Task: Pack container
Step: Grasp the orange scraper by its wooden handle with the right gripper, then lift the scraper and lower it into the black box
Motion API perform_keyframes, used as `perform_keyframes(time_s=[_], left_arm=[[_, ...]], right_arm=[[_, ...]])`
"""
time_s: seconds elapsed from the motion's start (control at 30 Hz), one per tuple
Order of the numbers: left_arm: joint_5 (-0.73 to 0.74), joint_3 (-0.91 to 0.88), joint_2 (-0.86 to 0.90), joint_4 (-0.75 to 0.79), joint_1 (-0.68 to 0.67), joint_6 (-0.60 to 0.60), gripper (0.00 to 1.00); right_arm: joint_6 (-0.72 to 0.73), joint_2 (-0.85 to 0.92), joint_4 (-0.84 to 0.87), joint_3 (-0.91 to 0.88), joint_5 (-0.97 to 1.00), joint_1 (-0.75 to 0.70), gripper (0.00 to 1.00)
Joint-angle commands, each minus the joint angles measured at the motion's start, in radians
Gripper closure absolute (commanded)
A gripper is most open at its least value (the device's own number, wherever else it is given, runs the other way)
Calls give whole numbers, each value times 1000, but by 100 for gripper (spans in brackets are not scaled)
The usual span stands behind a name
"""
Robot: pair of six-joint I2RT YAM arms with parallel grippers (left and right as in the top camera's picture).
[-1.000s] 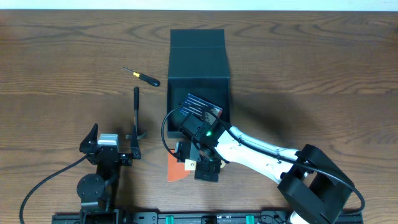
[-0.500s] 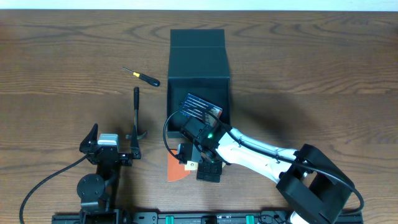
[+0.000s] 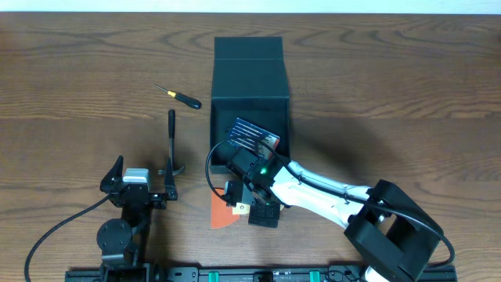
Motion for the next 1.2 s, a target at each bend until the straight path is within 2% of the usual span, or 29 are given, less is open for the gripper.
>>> perform_keyframes(time_s=[0.0, 0.2, 0.43, 1.17], left_arm=[[6, -17, -5, -35, 5, 13, 2], [6, -17, -5, -35, 5, 13, 2], [6, -17, -5, -35, 5, 13, 1], [6, -17, -5, -35, 5, 13, 1]], right_arm=[[7, 38, -5, -10, -11, 8, 36], [14, 38, -5, -10, -11, 10, 98], [61, 37, -28, 23, -12, 10, 99], [76, 37, -221, 375, -12, 9, 99]])
